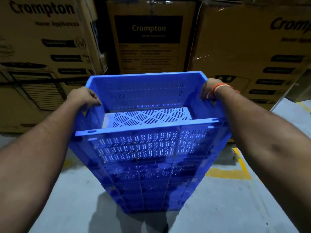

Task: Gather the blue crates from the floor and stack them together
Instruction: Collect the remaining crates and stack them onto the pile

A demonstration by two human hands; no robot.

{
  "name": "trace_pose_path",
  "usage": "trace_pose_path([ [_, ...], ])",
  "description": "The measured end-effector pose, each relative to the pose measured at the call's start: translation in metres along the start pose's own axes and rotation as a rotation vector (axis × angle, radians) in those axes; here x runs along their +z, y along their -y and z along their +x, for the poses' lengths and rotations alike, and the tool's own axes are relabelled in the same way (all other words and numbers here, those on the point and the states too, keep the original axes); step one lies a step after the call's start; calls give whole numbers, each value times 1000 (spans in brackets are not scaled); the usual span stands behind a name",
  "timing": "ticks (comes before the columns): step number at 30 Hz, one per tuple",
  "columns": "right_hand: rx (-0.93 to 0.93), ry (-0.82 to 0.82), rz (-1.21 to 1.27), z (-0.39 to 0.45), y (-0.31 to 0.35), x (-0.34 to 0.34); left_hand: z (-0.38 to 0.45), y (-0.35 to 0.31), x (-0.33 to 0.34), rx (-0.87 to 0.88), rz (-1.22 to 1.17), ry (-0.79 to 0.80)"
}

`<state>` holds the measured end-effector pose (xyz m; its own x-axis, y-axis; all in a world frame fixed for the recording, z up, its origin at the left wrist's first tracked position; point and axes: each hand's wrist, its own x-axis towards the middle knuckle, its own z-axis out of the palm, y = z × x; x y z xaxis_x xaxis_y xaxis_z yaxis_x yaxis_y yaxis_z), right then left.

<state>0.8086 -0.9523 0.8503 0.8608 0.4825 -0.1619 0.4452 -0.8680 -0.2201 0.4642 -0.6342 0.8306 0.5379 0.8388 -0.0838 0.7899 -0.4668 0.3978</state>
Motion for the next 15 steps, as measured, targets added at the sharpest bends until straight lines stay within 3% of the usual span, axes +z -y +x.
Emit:
trace_pose_path([
  [15,-9,-52,-28,-29,-9,6,7,-8,-2,41,70,-29],
])
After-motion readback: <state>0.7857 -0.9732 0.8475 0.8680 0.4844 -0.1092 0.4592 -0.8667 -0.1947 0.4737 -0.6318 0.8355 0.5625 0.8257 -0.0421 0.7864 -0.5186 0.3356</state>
